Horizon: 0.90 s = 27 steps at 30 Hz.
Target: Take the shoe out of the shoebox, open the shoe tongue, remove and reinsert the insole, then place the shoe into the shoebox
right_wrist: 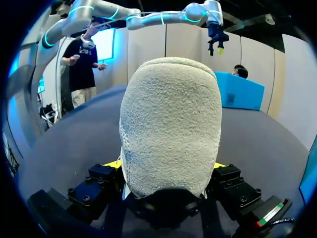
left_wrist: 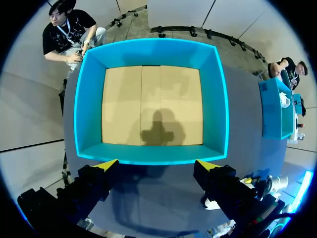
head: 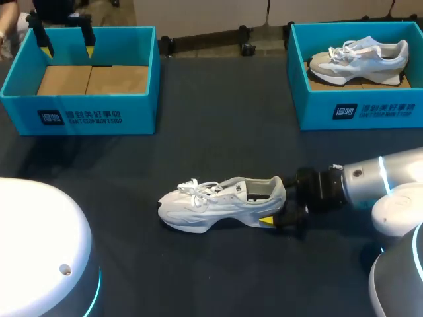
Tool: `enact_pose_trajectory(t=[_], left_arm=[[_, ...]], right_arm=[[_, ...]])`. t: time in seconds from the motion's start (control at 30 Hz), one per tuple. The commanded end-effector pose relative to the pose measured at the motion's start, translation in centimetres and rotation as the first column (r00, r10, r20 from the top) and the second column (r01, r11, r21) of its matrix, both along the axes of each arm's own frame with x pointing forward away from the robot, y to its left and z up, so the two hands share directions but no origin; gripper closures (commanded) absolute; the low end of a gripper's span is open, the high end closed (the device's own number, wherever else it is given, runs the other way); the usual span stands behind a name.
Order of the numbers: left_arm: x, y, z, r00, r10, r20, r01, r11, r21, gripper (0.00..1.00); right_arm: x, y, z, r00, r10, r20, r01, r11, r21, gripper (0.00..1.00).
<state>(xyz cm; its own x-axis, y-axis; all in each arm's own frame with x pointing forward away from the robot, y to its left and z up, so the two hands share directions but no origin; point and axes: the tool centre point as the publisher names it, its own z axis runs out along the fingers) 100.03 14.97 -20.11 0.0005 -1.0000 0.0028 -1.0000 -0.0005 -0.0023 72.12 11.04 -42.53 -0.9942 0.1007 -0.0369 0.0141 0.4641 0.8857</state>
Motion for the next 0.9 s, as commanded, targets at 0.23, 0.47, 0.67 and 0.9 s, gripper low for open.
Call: enact_pose_trajectory(t=[0.23, 0.47, 0.67, 0.9], left_arm=[[0.0, 0.0, 0.1, 1.000, 0.000, -0.001, 0.000, 1.000, 0.001, 0.00], [0.0, 0.0, 0.1, 1.000, 0.000, -0.001, 0.000, 1.000, 0.001, 0.00], [0.0, 0.0, 0.1, 1.000, 0.000, -0.001, 0.000, 1.000, 0.001, 0.00], [0.0, 0.0, 0.1, 1.000, 0.000, -0.001, 0.000, 1.000, 0.001, 0.00]], right_arm=[[1.8, -0.2, -0.5, 0.999, 0.041, -0.016, -0.041, 0.999, -0.013, 1.00], [1.8, -0.3, -1.1, 0.999, 0.039, -0.030, -0.039, 0.999, -0.005, 1.00], [1.7, -0.3, -1.4, 0.999, 0.031, -0.028, -0.031, 0.999, 0.010, 1.00], [1.7, -0.3, -1.4, 0.999, 0.031, -0.028, -0.031, 0.999, 0.010, 1.00]])
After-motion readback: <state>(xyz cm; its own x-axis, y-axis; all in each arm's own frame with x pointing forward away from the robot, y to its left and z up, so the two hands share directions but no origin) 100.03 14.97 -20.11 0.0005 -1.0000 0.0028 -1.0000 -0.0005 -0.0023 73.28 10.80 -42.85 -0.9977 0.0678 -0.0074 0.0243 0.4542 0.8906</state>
